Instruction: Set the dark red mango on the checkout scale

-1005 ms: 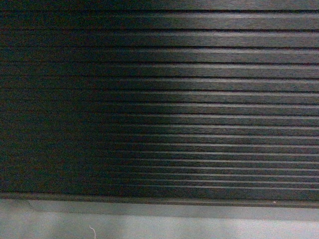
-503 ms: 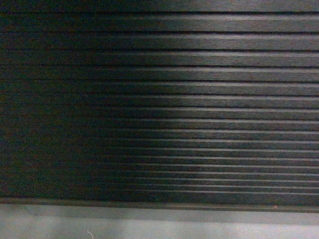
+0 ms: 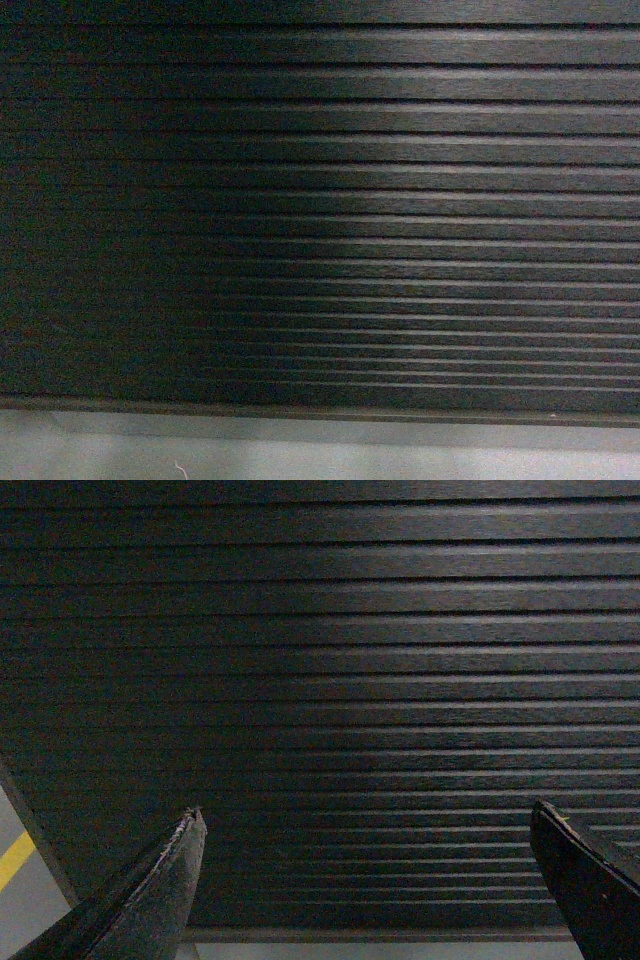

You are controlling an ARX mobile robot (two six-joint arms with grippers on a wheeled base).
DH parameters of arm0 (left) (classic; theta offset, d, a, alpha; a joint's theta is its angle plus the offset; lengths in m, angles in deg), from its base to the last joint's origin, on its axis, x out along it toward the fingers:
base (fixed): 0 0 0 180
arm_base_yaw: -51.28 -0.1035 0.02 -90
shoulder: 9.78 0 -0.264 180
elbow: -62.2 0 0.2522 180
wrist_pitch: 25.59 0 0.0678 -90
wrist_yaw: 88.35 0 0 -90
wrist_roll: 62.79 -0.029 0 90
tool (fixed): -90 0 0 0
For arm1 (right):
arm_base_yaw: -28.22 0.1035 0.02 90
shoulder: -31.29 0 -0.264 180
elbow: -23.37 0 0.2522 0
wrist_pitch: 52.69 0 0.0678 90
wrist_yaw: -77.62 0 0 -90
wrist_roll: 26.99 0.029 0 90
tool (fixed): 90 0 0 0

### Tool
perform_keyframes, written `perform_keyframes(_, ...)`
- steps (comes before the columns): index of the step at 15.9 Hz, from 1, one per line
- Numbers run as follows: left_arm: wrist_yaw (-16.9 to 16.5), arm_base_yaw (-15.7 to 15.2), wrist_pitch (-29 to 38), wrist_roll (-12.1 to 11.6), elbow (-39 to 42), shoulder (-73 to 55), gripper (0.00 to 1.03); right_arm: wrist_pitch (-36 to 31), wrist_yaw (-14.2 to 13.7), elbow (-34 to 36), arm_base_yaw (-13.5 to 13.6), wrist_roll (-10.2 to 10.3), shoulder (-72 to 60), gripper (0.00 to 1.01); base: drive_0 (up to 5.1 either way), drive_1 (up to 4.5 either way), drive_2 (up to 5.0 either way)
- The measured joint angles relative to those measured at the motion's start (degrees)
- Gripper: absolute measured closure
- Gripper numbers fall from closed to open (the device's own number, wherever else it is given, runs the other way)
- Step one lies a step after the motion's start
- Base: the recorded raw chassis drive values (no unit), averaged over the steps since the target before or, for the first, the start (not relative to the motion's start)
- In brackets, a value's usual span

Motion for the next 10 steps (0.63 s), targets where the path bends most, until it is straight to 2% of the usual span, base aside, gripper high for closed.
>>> perform_keyframes(10,0.0,0.0,-0.09,0.02,0.0,0.0,0.05,0.0,-0.04,0.0,0.0,-0.02,0.0,0.03,0.0,0.0,0.0)
